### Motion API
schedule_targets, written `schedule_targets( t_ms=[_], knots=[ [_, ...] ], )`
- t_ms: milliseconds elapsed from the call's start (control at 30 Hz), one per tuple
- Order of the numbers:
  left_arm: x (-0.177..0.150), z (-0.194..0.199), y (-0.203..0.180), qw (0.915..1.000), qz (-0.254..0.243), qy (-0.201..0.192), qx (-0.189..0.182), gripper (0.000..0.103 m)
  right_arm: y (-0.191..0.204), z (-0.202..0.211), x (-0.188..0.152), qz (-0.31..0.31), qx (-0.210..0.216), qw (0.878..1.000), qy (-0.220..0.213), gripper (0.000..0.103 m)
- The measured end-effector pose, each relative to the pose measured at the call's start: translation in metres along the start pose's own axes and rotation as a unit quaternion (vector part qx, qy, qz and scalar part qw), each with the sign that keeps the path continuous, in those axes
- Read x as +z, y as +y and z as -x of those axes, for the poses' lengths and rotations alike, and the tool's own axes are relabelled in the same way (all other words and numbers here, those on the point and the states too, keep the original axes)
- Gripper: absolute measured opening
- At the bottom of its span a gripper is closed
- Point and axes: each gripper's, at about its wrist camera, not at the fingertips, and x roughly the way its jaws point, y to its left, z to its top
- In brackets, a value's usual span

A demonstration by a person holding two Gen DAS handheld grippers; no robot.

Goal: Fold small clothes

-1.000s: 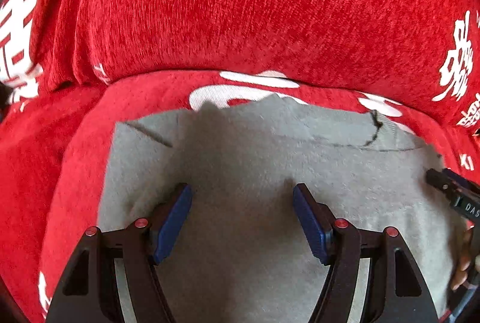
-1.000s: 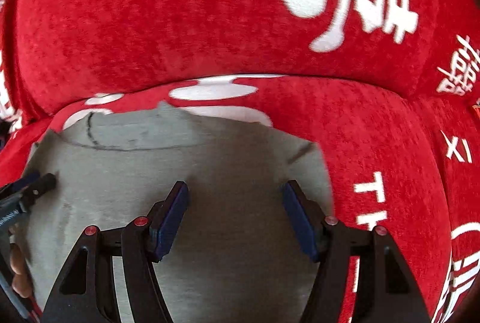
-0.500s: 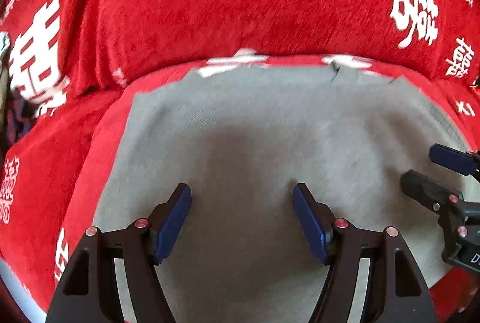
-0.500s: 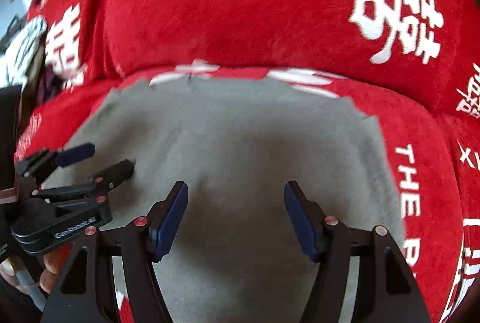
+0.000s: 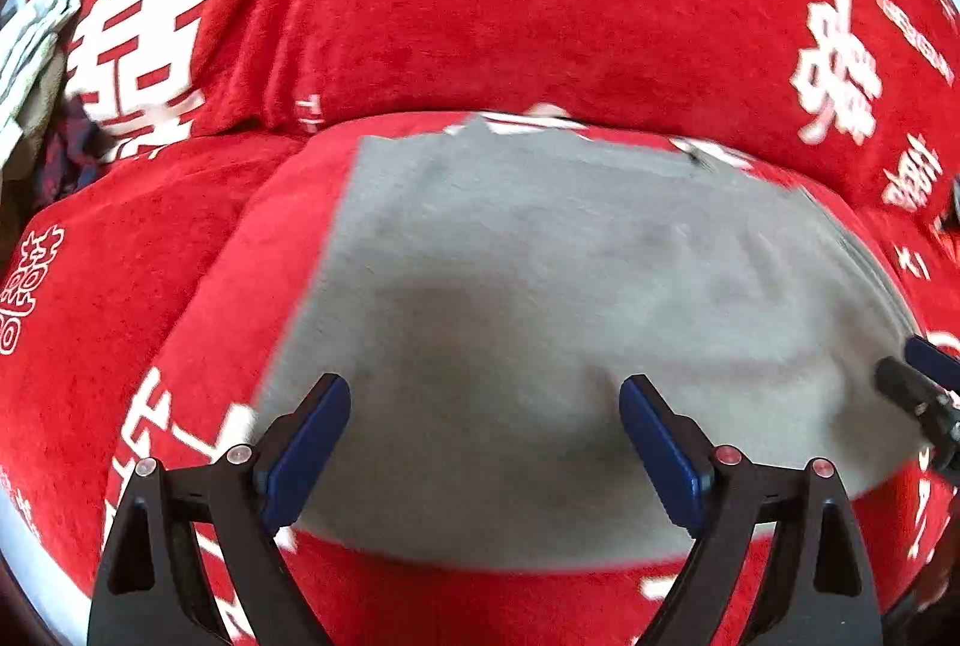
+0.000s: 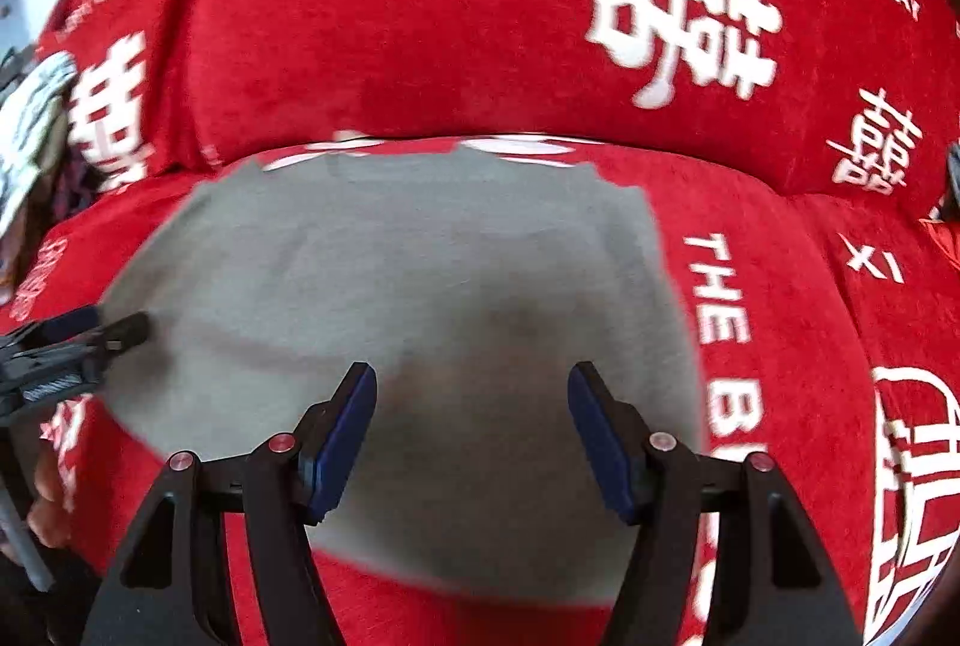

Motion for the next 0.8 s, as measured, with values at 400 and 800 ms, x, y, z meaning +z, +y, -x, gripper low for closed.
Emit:
schedule_targets(
  t_ms=[400,800],
  knots=[
    [-0.039,0.005,0.019,0.9999,-0.011,-0.011,-0.002,0.092,-0.032,0.006,-0.051,-0.029,-0.004,1.0,0.006,0.069],
    [-0.066,0.025,0.11,0.9775,0.197,0.033,-0.066,0.092,-0.026,0.042,-0.045,-0.049,0.008,0.999,-0.022,0.07]
  ],
)
